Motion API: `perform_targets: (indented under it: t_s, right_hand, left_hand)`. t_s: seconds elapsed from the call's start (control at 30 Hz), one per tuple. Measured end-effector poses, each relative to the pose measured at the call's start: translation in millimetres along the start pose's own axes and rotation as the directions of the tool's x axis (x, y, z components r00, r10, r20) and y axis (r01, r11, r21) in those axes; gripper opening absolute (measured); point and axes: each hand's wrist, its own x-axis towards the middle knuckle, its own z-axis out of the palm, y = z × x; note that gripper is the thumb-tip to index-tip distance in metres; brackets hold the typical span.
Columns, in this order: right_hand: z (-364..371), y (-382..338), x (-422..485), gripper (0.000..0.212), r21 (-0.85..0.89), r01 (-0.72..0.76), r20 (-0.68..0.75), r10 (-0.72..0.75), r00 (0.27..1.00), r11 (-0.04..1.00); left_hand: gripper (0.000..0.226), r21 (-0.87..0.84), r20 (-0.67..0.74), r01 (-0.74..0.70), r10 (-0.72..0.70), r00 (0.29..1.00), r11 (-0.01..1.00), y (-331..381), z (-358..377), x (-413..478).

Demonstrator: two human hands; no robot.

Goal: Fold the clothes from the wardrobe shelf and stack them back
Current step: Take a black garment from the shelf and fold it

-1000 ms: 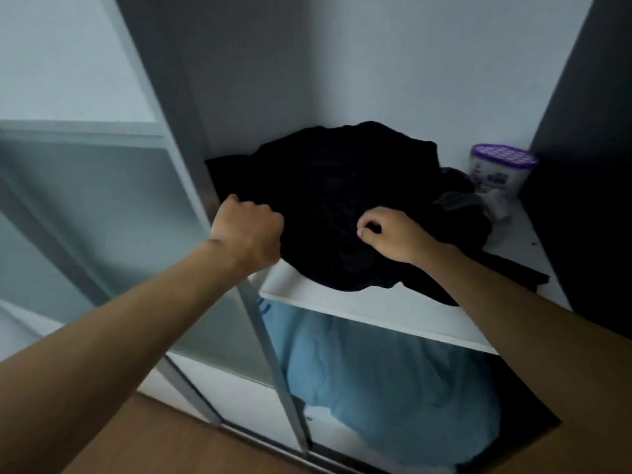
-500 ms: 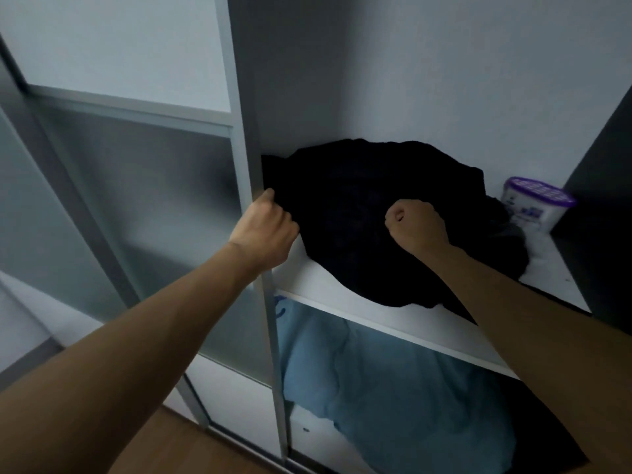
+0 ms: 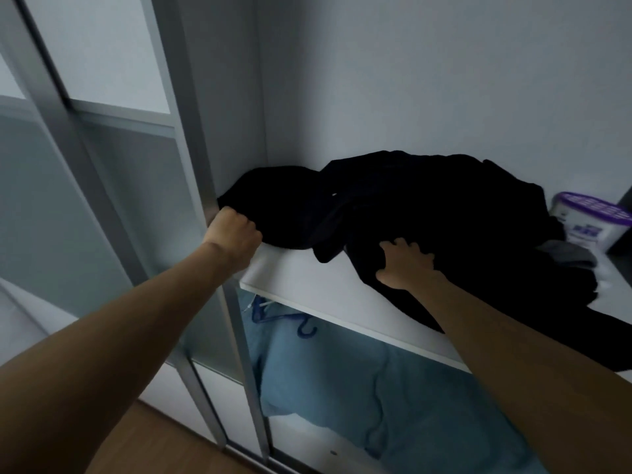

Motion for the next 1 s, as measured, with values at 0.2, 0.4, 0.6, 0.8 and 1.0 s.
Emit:
perform_targets:
  t_s: [0.2,0.4,0.6,0.8,1.0]
  right_hand:
    - [-27,-65,21,0.006,0.048,0.193,-0.577,-0.130,0.806,0.980]
    - [-11,-161,67,0.030,-0.202,0.424,-0.262,-0.466,0.845,0.883]
    - [6,-177,101,0.017,-0.208,0.302,-0.304,-0.355,0.884,0.930]
    - [-54,-185,67,0.033,0.175,0.403,-0.632,-0.211,0.745,0.898]
    - [-36,-197,-22,0.028,0.104,0.612,-0.313,-0.559,0.768,0.784]
  left_hand:
    - [0.021,-0.013,0.114,0.051,-0.049,0.992,0.999,-43,41,9]
    - [0.026,0.002,0.148,0.096,-0.095,0.984,0.995,-70,77,4]
    - [0.019,-0.395,0.140,0.214,-0.172,0.975,0.893,-75,103,1]
    - [0.085,-0.437,0.389,0.484,0.325,0.862,-0.758,-20,114,9]
    - [0.039,0.051,0.317,0.251,0.254,0.914,-0.967,-13,76,25]
